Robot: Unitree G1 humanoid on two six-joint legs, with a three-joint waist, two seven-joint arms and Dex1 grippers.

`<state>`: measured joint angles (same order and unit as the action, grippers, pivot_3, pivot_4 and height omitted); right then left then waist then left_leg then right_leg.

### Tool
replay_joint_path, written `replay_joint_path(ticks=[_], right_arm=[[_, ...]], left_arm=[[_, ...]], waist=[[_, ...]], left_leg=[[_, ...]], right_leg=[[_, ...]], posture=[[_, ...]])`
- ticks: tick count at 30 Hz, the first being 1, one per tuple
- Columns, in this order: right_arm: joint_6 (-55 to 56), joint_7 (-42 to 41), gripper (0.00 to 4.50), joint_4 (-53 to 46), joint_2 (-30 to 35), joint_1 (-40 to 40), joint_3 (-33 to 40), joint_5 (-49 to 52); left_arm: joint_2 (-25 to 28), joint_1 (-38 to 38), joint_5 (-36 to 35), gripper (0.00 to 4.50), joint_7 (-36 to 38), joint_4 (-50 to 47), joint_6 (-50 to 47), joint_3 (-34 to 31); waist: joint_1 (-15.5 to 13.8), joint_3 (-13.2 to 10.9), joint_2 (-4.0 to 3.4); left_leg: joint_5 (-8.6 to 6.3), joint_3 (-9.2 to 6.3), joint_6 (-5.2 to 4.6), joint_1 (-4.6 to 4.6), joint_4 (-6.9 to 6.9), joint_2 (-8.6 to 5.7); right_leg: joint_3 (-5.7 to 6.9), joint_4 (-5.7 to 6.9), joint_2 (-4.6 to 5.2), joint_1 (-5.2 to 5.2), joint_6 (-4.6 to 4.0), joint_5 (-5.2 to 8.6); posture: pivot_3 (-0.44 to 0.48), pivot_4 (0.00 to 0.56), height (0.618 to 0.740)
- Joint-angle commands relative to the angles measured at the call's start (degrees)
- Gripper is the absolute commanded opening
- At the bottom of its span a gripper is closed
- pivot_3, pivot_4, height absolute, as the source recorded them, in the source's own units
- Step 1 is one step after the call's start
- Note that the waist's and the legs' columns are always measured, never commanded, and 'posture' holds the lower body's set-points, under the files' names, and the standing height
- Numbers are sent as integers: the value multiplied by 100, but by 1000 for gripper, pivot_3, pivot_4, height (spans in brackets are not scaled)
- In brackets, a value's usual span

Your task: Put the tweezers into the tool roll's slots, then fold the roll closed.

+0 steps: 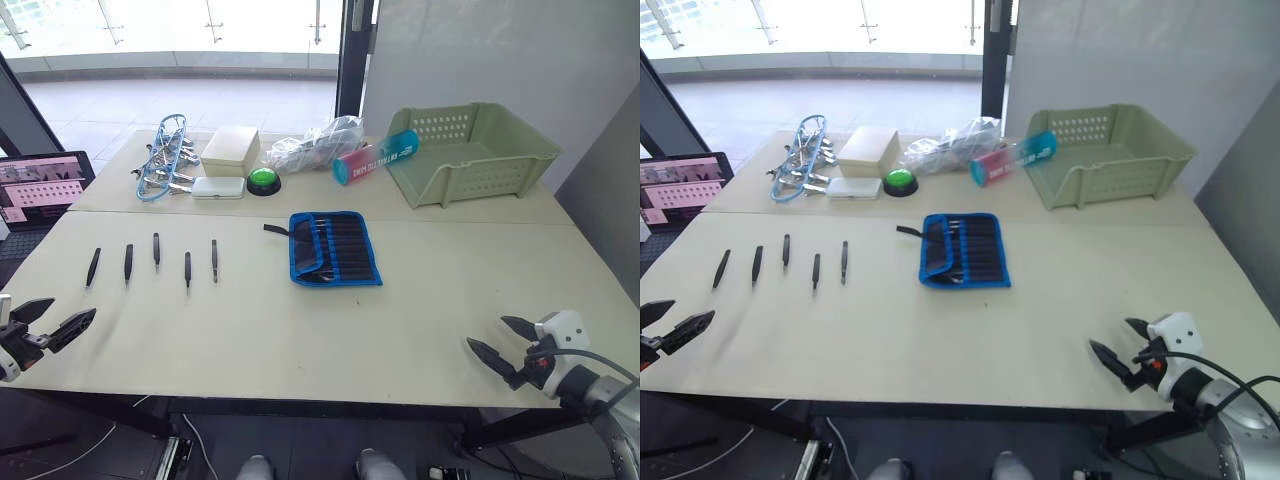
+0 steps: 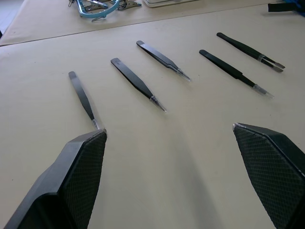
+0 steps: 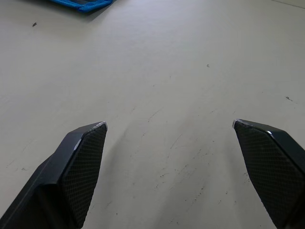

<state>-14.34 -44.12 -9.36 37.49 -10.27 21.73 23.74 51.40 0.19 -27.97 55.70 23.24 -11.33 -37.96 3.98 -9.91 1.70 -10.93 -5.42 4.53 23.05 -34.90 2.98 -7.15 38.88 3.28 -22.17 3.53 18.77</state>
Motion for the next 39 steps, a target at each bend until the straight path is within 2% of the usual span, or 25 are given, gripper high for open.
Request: replay_joint_path(ticks=[1,7,11,14,21,26,30,39], right_arm=[[73,-17,4500,-81,13,55,72,51],[-364,156,4500,-535,-116,359,-91,375],[-1104,360,4500,-1116,-206,890,-671,580],[-1602,662,4500,-1304,-446,1609,-1325,533],[-2610,1819,4500,-897,-1731,3268,-2638,93],[-2967,2415,4500,-378,-2882,3875,-3208,-105],[-3013,2992,4500,475,-3556,4362,-2930,-224],[-2803,3127,4500,1193,-3869,4756,-2756,-355]], left_arm=[[73,30,-12,4479,10,-201,93,-49],[-343,397,-363,4479,136,-1084,-81,-85],[-825,790,-501,4479,112,-2211,152,-44],[-989,1015,-510,4479,197,-2701,186,119],[-902,1306,-695,4479,634,-3098,-29,296],[-865,1299,-764,4479,658,-3245,-147,346],[-868,1353,-892,4479,702,-3503,-276,385],[-872,1435,-965,4479,654,-3640,-460,367]], waist=[[1,0,0],[16,1,-1],[9,1,-1],[10,2,1],[8,2,2],[21,3,3],[16,3,4],[84,3,2]], left_leg=[[0,0,0,0,0,0],[0,0,0,-1,0,1],[0,0,0,0,-6,2],[0,-4,0,-1,-9,1],[0,-11,0,8,-10,-1],[0,-24,0,9,-7,-1],[0,-32,0,13,-8,-4],[0,-39,0,9,0,-3]], right_leg=[[0,0,0,0,0,0],[0,2,0,1,0,0],[-2,6,0,2,0,0],[-1,8,0,2,0,0],[5,8,1,-5,-1,0],[16,14,0,-8,-2,-1],[24,14,4,-7,-2,-2],[31,19,1,-11,-4,-2]], posture=[[0,150,740],[0,150,740],[0,150,740],[0,150,740],[0,150,740],[0,150,740],[0,150,740],[0,150,740]])
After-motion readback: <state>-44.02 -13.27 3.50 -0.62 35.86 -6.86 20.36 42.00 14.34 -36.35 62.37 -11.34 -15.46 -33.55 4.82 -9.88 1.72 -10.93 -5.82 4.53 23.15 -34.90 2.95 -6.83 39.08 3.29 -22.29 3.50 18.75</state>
